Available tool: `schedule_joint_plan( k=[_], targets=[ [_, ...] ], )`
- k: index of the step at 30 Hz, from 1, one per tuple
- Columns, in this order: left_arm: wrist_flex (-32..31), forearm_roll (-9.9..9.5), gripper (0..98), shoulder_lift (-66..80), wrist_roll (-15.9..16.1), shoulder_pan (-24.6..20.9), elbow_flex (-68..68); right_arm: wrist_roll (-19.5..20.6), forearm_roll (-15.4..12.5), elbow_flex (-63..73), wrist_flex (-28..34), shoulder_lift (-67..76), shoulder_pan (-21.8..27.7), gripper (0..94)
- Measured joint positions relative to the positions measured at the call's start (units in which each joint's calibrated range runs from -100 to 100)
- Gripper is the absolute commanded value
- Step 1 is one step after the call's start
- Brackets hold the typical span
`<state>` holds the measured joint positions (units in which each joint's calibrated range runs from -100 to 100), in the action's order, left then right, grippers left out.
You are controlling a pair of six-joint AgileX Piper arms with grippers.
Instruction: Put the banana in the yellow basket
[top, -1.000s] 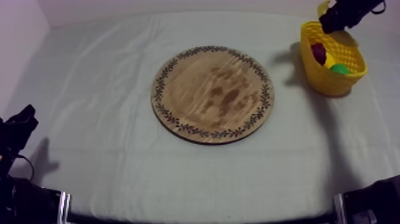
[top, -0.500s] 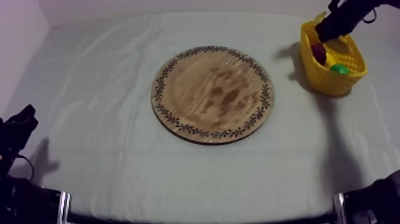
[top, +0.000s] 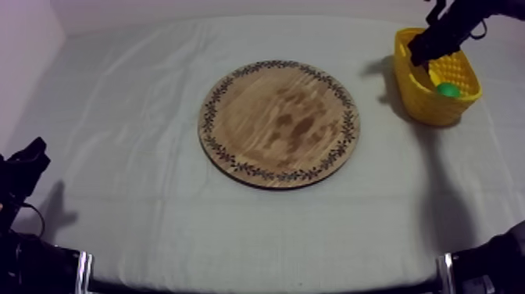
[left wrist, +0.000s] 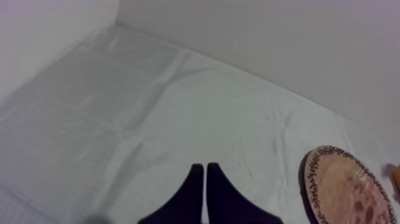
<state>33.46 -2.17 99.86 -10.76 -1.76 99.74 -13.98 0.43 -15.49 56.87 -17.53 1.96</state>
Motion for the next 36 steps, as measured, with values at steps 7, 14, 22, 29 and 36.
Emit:
schedule_joint_plan(
  k=[7, 14, 22, 29, 36],
  targets=[
    [0.0, 0.00, 0.1, 0.0, 0.0, 0.0, 0.0, 0.9, -0.4, -3.3, -1.2, 4.6, -0.3, 14.3],
    [0.0, 0.00, 0.1, 0.0, 0.0, 0.0, 0.0, 4.5, 2.9, -14.0, -8.6, 13.9, -1.9, 1.9],
    [0.0, 0.00, 0.1, 0.0, 0.0, 0.0, 0.0, 4.2, 0.2, -32.5, -16.7, 29.4, -0.7, 0.9],
    [0.0, 0.00, 0.1, 0.0, 0.0, 0.0, 0.0, 1.8, -2.1, -47.3, -22.4, 43.7, 0.6, 0.8],
    [0.0, 0.00, 0.1, 0.0, 0.0, 0.0, 0.0, 1.2, -3.1, -59.8, -22.0, 60.6, 0.1, 0.8]
  ],
)
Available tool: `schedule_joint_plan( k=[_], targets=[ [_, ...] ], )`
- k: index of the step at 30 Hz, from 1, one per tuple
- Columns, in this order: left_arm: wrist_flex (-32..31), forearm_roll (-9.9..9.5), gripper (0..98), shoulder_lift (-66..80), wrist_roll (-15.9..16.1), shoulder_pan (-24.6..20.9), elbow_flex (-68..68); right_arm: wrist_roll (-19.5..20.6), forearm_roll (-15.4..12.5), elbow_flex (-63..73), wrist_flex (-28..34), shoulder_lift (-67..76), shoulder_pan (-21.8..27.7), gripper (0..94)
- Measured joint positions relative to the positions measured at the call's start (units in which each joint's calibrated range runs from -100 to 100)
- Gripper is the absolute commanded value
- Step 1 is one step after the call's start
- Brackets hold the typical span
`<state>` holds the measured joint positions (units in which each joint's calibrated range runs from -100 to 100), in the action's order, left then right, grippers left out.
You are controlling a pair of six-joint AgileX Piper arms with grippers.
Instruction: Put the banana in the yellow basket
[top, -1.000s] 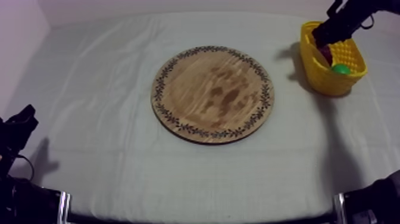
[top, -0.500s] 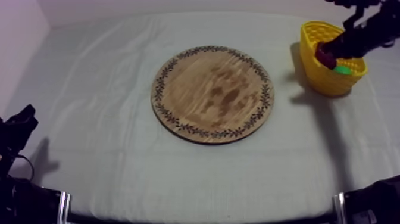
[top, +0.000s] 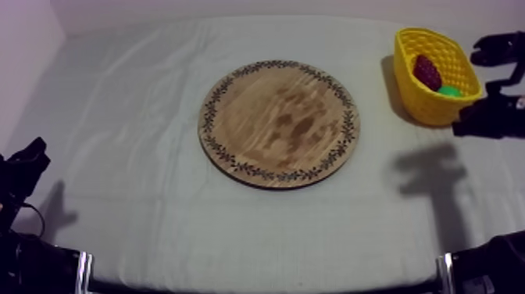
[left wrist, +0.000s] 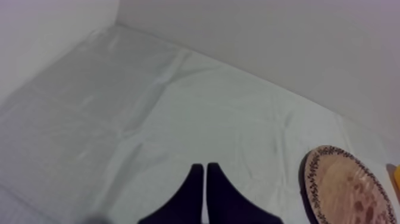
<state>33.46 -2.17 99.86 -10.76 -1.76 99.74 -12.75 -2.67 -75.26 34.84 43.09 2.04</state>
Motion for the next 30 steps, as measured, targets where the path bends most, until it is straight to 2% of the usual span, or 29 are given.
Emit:
schedule_joint_plan(
  k=[5, 8, 13, 19, 22, 26, 30],
  targets=[
    [0.0, 0.00, 0.1, 0.0, 0.0, 0.0, 0.0, -0.5, -0.4, -9.2, -2.3, 13.0, -0.4, 0.7],
    [0.0, 0.00, 0.1, 0.0, 0.0, 0.0, 0.0, -2.0, -1.5, -14.4, 0.2, 20.4, -0.7, 0.7],
    [0.0, 0.00, 0.1, 0.0, 0.0, 0.0, 0.0, -3.1, -1.7, -19.2, 4.8, 32.4, -1.8, 0.7],
    [0.0, 0.00, 0.1, 0.0, 0.0, 0.0, 0.0, 0.5, 1.4, -22.7, 8.6, 45.7, -3.2, 0.7],
    [0.0, 0.00, 0.1, 0.0, 0.0, 0.0, 0.0, 2.8, 1.6, -23.0, 8.8, 50.1, -3.4, 0.7],
    [0.0, 0.00, 0.1, 0.0, 0.0, 0.0, 0.0, 5.0, 1.7, -24.1, 6.0, 52.5, -3.8, 0.7],
    [0.0, 0.00, 0.1, 0.0, 0.0, 0.0, 0.0, 4.9, 1.7, -24.5, 3.4, 52.6, -3.7, 0.6]
  ],
)
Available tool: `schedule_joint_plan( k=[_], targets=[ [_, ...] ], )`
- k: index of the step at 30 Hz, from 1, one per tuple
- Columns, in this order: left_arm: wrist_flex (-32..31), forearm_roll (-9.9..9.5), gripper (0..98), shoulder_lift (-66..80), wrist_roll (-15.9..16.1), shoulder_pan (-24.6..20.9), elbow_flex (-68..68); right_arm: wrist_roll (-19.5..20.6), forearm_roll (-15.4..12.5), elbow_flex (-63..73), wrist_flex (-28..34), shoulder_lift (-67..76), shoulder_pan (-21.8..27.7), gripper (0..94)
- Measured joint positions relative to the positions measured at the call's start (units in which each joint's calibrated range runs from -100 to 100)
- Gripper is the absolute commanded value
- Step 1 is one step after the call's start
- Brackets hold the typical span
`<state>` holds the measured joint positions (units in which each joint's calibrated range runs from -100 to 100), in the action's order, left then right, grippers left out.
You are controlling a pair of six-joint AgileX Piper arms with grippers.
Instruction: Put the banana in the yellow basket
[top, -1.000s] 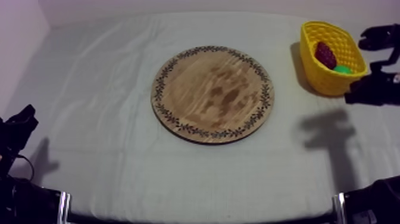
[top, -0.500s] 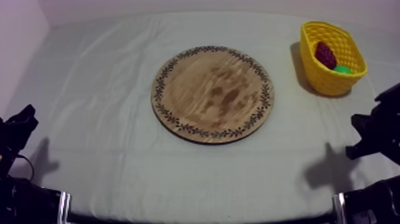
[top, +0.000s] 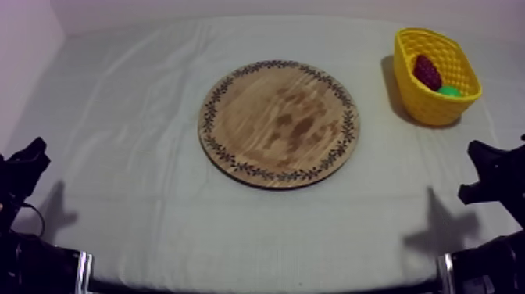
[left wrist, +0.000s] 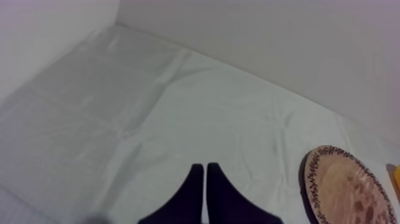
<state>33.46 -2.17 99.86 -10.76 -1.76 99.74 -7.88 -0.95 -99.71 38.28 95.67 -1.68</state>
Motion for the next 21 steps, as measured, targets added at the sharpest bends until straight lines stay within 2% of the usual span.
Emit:
schedule_joint_plan(
  k=[4, 8, 11, 15, 17, 21],
  targets=[
    [0.0, 0.00, 0.1, 0.0, 0.0, 0.0, 0.0, -2.2, -0.6, -0.1, -2.3, 0.0, -0.1, 0.5],
    [0.0, 0.00, 0.1, 0.0, 0.0, 0.0, 0.0, -5.9, -4.5, 0.0, -10.4, 0.0, -2.5, 0.5],
    [0.0, 0.00, 0.1, 0.0, 0.0, 0.0, 0.0, -6.7, -4.1, 0.6, -10.9, 0.0, -3.5, 0.4],
    [0.0, 0.00, 0.1, 0.0, 0.0, 0.0, 0.0, -5.7, -0.6, 0.1, -4.9, 0.1, -1.9, 0.3],
    [0.0, 0.00, 0.1, 0.0, 0.0, 0.0, 0.0, -4.0, -0.3, 0.0, -2.3, 0.1, -0.6, 0.3],
    [0.0, 0.00, 0.1, 0.0, 0.0, 0.0, 0.0, -2.8, -0.3, 0.0, -1.9, 0.1, 0.0, 0.3]
  ],
)
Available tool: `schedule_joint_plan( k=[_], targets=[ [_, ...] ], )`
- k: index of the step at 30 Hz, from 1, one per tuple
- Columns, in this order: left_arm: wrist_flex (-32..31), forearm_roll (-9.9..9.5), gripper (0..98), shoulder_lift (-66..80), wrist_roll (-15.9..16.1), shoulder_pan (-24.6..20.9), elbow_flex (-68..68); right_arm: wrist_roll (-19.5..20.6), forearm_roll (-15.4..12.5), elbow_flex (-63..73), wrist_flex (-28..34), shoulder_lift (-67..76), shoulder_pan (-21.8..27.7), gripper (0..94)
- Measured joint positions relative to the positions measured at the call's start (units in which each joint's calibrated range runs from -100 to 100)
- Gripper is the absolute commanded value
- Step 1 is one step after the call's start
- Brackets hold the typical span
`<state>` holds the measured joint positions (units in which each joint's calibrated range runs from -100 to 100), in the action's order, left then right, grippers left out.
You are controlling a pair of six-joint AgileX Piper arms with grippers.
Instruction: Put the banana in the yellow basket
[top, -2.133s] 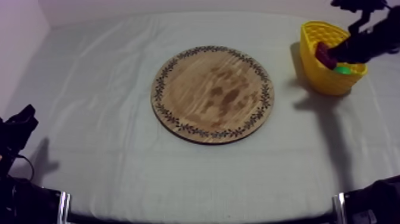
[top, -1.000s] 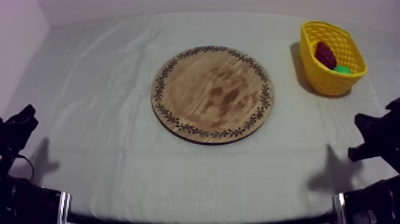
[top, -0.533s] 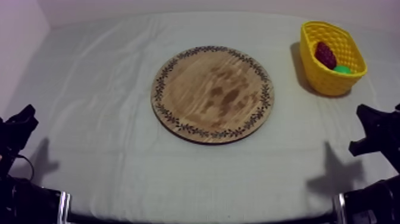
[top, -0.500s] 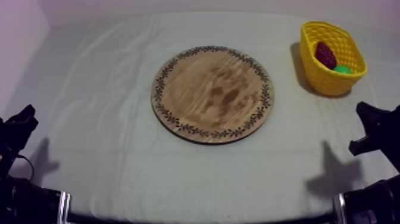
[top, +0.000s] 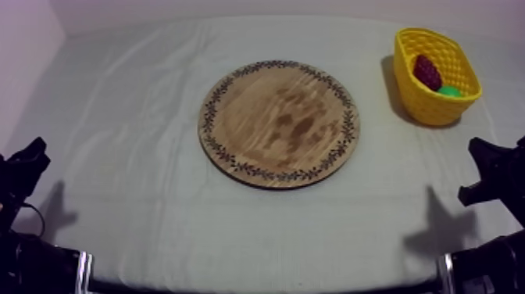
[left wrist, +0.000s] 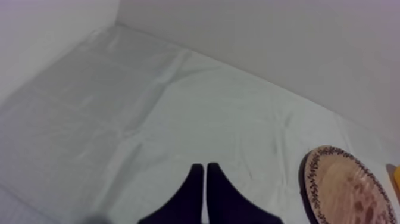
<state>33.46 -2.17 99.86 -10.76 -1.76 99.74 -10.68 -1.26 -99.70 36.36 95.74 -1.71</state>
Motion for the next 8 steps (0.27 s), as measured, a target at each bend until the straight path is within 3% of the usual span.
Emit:
schedule_joint_plan(
  k=[8],
  targets=[
    [0.0, 0.00, 0.1, 0.0, 0.0, 0.0, 0.0, -0.1, 0.1, 0.0, 0.0, 0.0, 0.0, 0.3]
  ],
)
